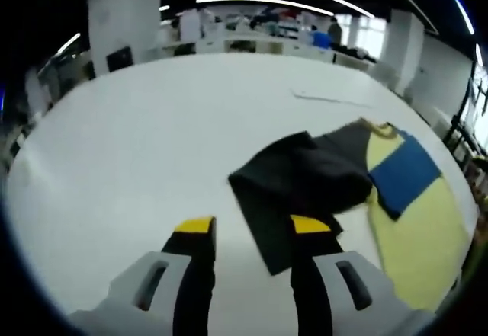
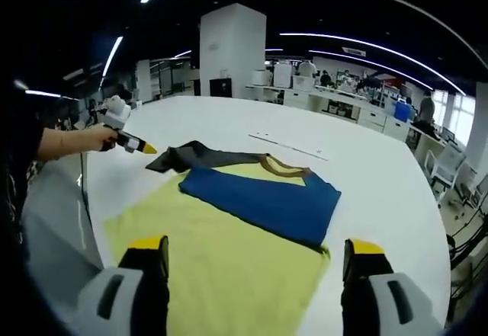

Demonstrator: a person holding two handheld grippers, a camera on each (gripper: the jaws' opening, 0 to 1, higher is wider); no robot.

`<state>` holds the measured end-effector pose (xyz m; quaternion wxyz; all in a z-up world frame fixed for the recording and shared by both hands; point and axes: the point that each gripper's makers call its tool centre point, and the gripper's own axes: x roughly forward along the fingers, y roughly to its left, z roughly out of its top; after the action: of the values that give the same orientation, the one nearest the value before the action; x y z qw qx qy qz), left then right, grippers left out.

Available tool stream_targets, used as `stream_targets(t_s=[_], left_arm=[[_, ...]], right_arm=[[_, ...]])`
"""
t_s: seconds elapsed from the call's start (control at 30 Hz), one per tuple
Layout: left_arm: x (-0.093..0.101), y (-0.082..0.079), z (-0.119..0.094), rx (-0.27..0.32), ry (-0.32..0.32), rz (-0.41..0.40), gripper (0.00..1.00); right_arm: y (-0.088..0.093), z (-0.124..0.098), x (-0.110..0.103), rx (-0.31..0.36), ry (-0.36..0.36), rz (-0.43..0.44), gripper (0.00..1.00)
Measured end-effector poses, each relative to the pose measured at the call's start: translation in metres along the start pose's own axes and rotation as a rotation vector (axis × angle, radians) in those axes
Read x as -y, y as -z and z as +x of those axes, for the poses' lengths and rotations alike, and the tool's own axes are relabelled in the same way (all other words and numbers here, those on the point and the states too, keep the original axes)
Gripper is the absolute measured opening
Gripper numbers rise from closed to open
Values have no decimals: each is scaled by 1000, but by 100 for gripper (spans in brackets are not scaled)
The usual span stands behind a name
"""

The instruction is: Fold the garment on the visible template until the final outline fits inside the template.

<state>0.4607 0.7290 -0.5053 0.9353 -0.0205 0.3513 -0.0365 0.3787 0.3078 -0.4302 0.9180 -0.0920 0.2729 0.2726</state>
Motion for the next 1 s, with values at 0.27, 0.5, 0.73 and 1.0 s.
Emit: stream_targets(t_s=[0.27,0.5,0.73,1.0], left_arm=[[10,15,-4,-24,3,-18,25],[15,30,-1,-60,-20,-28,19],[14,38,0,-89,-23,-64,15],[14,37,0,-92,-33,-30,9]], right_arm=[[1,0,1,0,3,-1,95],[2,1,3,0,6,1,95],[3,-1,5,-8,13,-4,95],[9,-1,4,-37,18,-16,94]])
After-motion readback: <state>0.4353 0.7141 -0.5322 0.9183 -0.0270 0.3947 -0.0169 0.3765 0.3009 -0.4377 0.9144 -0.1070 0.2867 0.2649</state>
